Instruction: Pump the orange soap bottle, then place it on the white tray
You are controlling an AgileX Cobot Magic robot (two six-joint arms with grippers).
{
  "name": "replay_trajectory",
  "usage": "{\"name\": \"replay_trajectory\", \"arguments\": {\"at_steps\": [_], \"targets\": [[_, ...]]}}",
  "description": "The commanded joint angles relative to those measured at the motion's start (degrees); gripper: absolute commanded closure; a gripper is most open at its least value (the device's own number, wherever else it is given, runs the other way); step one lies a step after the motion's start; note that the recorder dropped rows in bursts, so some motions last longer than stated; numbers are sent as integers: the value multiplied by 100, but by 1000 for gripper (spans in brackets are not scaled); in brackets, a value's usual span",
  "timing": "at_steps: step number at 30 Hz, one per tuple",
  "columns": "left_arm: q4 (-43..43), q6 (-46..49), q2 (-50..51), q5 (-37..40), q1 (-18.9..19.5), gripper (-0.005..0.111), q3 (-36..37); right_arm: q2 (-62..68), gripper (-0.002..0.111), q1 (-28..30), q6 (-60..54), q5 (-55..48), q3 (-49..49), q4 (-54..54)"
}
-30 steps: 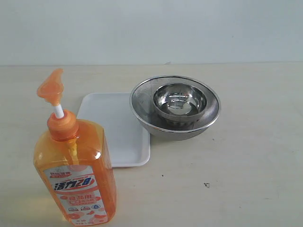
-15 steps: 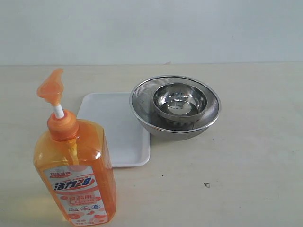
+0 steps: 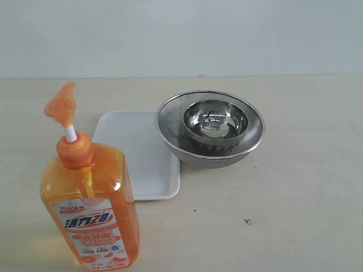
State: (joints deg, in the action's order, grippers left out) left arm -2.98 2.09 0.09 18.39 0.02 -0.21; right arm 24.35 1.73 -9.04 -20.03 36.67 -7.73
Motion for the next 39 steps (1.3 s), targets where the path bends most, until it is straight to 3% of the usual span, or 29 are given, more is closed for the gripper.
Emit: {"name": "replay_trajectory", "arguments": {"at_steps": [1,11,20,24,31,39], "targets": [[-79,19,-9,-83,31,102,21,295,108,-24,16,563,142,-97],[-79,19,-9,-83,31,102,21,546,108,-24,-248,1123,142,-177],[-79,19,-9,-83,31,102,21,2354,108,-24,-1316,578,725,-256],[-79,19,-9,-83,31,102,21,3116,108,-142,-3030,-96,1010,-1044],[-79,19,-9,-83,31,102,21,4186,108,-800,-7979,-1790,1080,-3912],[-79,19,-9,-83,31,102,21,5422,108,-867,-9411,-3456,1080,-5563]]}}
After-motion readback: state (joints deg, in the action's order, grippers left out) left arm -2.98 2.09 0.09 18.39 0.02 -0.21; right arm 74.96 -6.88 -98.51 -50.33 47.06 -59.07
